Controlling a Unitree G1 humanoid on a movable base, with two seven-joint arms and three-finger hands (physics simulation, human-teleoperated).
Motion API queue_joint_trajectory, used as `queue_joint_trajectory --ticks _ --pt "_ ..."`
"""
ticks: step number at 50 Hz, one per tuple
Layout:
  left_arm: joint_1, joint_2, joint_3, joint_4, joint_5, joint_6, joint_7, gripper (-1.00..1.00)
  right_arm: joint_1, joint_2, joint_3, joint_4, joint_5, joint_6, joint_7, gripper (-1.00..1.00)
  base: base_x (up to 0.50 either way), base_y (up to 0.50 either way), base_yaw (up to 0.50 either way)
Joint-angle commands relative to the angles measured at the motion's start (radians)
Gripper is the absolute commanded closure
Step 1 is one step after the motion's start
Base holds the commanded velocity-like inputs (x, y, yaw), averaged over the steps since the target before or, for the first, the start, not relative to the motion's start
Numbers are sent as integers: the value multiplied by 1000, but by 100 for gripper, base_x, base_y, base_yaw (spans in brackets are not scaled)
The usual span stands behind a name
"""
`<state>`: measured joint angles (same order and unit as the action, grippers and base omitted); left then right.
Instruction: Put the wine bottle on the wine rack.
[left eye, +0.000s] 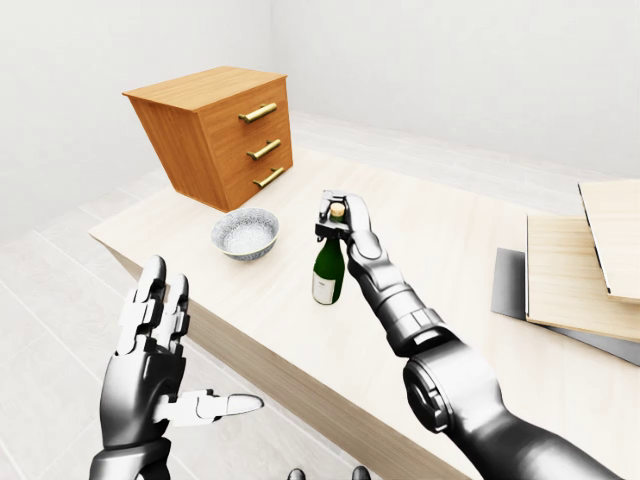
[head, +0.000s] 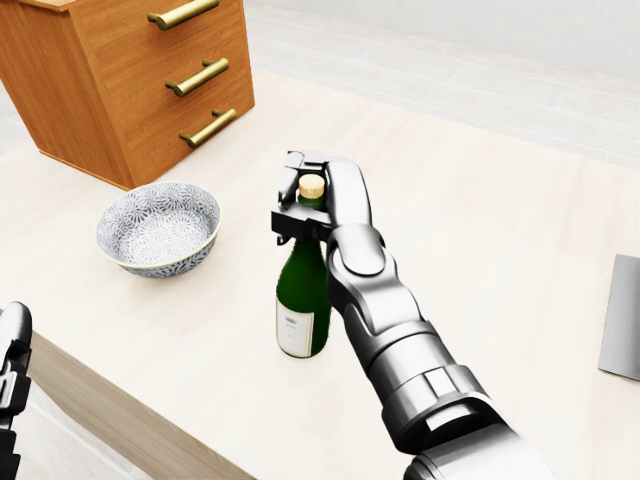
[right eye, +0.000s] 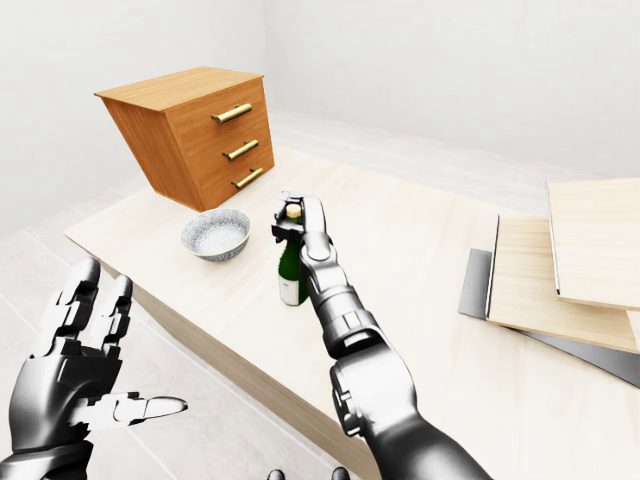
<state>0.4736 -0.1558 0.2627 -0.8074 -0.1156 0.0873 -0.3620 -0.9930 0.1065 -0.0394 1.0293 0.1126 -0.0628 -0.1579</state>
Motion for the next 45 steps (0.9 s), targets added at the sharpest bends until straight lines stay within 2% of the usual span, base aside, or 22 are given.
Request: queue_joint_trajectory --ticks 1,5,10,16,45 --pt "0 4 0 -7 -1 0 3 -100 51 1 11 -77 20 41 22 100 0 0 0" --pt "-4 7 4 -10 -4 0 3 -100 72 -6 17 -127 22 72 23 100 0 0 0" --pt "-2 5 -2 -9 0 0 1 -100 112 -15 19 -256 45 150 26 100 0 0 0" --pt "-13 9 2 -26 -6 0 7 -100 148 -20 37 -406 51 150 6 100 0 0 0" --pt "-18 -1 20 -27 -30 0 -2 -100 270 -124 -13 -1060 176 150 -89 100 0 0 0"
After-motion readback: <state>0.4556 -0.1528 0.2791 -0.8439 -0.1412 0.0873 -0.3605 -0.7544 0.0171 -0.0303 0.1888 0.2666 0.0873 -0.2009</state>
